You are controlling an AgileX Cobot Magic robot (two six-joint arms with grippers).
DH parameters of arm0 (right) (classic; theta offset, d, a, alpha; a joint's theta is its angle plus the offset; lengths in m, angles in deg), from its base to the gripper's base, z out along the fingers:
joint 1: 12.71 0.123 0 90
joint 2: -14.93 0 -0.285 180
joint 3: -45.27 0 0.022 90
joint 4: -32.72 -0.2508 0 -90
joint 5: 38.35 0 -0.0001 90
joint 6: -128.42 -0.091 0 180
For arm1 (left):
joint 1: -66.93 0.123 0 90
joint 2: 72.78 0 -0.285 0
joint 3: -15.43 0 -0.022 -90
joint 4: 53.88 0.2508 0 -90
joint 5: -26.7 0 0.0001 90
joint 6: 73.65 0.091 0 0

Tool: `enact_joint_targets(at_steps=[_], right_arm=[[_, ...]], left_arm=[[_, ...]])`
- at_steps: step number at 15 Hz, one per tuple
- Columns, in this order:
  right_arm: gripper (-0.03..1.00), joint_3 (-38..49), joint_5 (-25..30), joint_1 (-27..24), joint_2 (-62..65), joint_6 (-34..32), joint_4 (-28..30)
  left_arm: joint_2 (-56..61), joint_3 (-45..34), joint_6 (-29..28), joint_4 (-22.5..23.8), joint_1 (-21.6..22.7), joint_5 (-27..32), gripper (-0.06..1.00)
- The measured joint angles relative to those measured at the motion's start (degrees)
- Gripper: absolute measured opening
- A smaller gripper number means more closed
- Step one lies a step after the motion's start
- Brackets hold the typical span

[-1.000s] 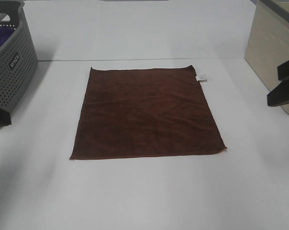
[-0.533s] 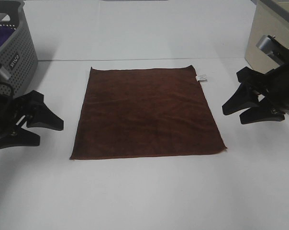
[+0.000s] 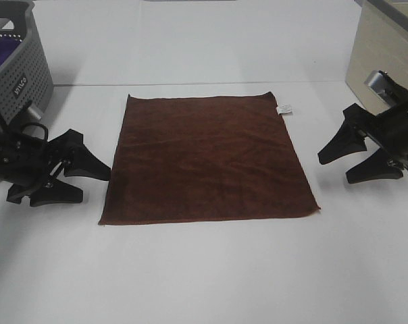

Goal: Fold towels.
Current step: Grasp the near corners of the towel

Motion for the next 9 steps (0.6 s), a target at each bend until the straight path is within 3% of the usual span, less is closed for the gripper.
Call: enact_joint_targets(at_steps=[9], right_arm=[[0.68, -6.9, 0.6, 6.9, -10.2, 0.1, -1.8]], left_arm=[[-5.9, 3.8, 0.0, -4.0, -7.3, 0.1, 0.69]])
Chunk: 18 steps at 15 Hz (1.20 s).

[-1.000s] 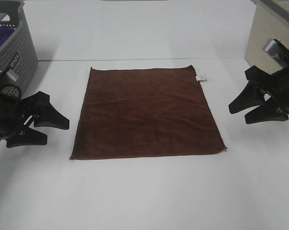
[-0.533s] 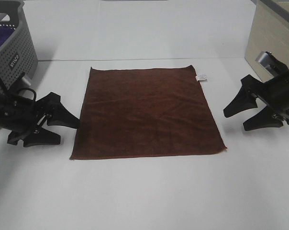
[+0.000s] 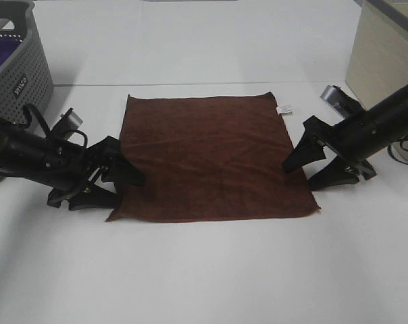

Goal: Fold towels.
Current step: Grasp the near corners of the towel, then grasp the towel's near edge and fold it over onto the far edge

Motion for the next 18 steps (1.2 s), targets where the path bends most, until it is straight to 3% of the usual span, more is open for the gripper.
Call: enact_joint_targets(at_steps=[2, 3, 4, 6, 7, 8, 10, 14, 18], right_arm=[[0.66, -0.6, 0.9, 2.7, -1.1, -0.1, -1.4], [0.6, -0.6, 0.9, 3.8, -1.5, -0.1, -1.5], [0.5, -0.6, 0.7, 4.2, -1.8, -0.2, -1.3], [0.22, -0.6, -0.3, 4.2, -2.3, -1.9, -0.5], [0.07, -0.6, -0.9, 4.2, -2.5, -2.7, 0.1], [0.0, -0.6, -1.0, 4.2, -2.5, -3.0, 0.2], [0.0, -0.2, -0.9, 4.2, -1.5, -4.1, 1.3], [0.0, 4.9, 0.5, 4.2, 5.2, -8.4, 5.5], [0.0, 13.6, 0.5, 4.5, 9.0, -8.9, 5.0]], left_arm=[[-0.9, 1.1, -0.1, -0.3, -1.6, 0.7, 0.67], [-1.1, 1.3, -0.6, -0.1, -1.8, 0.3, 0.61], [-1.4, 1.3, -1.3, 0.2, -1.8, -0.3, 0.49], [-1.7, 1.3, -1.8, 1.7, -1.8, -2.9, 0.1], [-1.8, 1.3, -1.9, 1.8, -1.8, -3.4, 0.01], [-1.8, 1.3, -2.2, 1.9, -1.8, -3.4, 0.0], [-1.8, 1.3, -4.3, 4.1, -1.8, -1.9, 0.0], [1.0, -2.1, -11.6, 13.1, -1.8, 1.0, 0.0], [6.8, -10.0, -11.9, 14.0, -1.8, 1.0, 0.0]])
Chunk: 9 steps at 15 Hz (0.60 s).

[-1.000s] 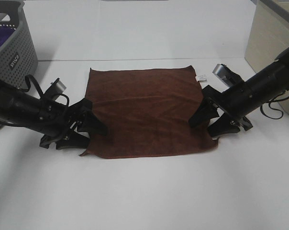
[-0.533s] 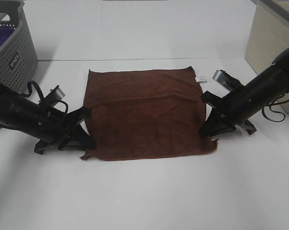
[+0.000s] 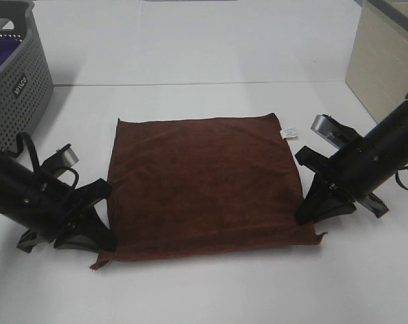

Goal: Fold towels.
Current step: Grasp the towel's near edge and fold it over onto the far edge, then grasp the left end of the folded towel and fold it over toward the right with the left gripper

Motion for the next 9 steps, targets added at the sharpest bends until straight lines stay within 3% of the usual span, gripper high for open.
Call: enact_joint_targets(at_steps=[4, 9], right_arm=[[0.0, 3.8, 0.3, 0.1, 2.6, 0.0, -1.4], [0.0, -9.6, 0.3, 1.3, 3.6, -1.0, -0.6]], left_arm=[[4.2, -3.8, -0.2, 0.9, -0.3, -0.2, 0.0], [5.7, 8.2, -6.5, 3.2, -0.3, -2.1, 0.0]])
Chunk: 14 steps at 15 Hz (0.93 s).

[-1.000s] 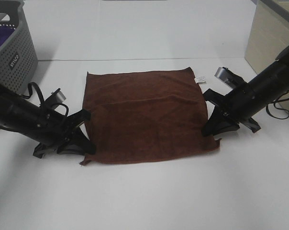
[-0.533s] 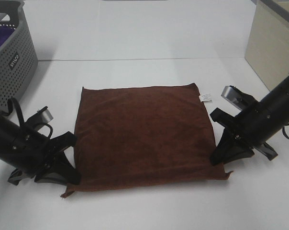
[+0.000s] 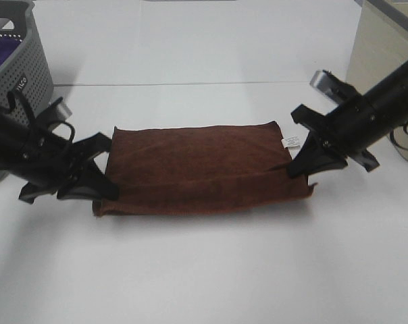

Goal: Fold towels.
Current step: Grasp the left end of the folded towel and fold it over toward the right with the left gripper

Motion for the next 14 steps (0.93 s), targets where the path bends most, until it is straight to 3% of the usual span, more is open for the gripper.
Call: enact_joint_targets(at_steps=[8, 12, 14], right_arm=[[0.0, -34.5, 4.2, 0.0, -18.9, -7.6, 2.5], [0.0, -40.5, 4.6, 0.0, -25.3, -10.0, 4.6], [0.07, -40.6, 4.1, 0.0, -26.0, -10.0, 4.9]], left_arm=[[-14.7, 27.4, -8.4, 6.9, 0.0, -0.1, 0.0], [-22.8, 38.3, -13.1, 11.7, 0.0, 0.9, 0.0], [-24.8, 39.9, -14.2, 11.9, 0.0, 1.4, 0.08]])
